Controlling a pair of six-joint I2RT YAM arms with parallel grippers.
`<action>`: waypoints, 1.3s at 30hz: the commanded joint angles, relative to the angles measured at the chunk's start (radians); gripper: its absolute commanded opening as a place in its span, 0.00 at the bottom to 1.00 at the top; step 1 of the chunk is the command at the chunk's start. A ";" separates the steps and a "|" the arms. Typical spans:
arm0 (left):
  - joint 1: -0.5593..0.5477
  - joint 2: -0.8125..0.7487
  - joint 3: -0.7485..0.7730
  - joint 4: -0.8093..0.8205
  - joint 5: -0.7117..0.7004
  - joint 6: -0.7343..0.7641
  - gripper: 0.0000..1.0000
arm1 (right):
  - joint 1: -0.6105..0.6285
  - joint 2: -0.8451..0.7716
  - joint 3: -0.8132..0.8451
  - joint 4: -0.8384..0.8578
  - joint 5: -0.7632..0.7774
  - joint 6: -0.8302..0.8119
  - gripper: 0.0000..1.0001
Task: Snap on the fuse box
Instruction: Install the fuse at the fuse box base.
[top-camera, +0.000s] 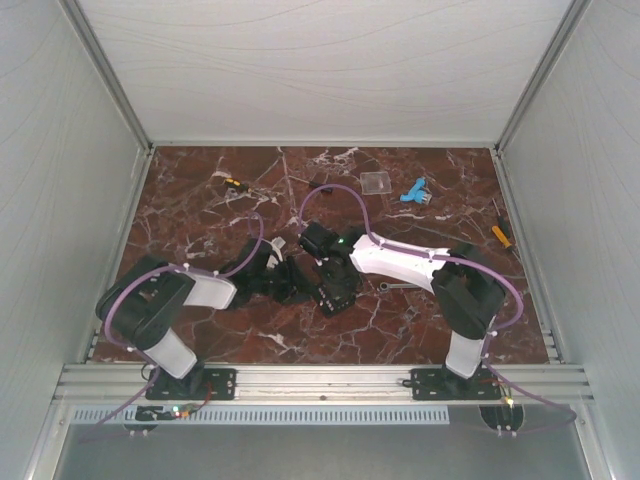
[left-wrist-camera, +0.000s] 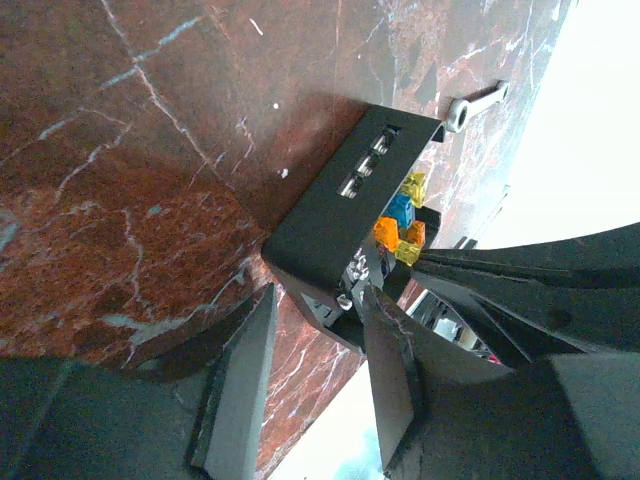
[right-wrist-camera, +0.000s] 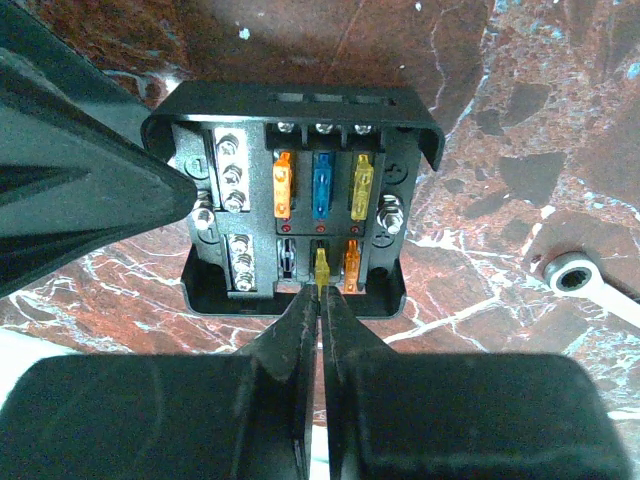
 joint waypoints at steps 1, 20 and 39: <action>-0.004 0.018 0.041 0.018 0.022 0.003 0.40 | 0.006 0.081 -0.037 -0.029 -0.045 -0.011 0.00; -0.004 0.008 0.031 0.025 0.019 -0.001 0.40 | 0.006 0.196 -0.020 0.021 -0.059 -0.021 0.00; -0.006 -0.011 0.010 0.042 0.011 -0.011 0.40 | -0.009 0.239 -0.016 0.120 -0.057 -0.054 0.00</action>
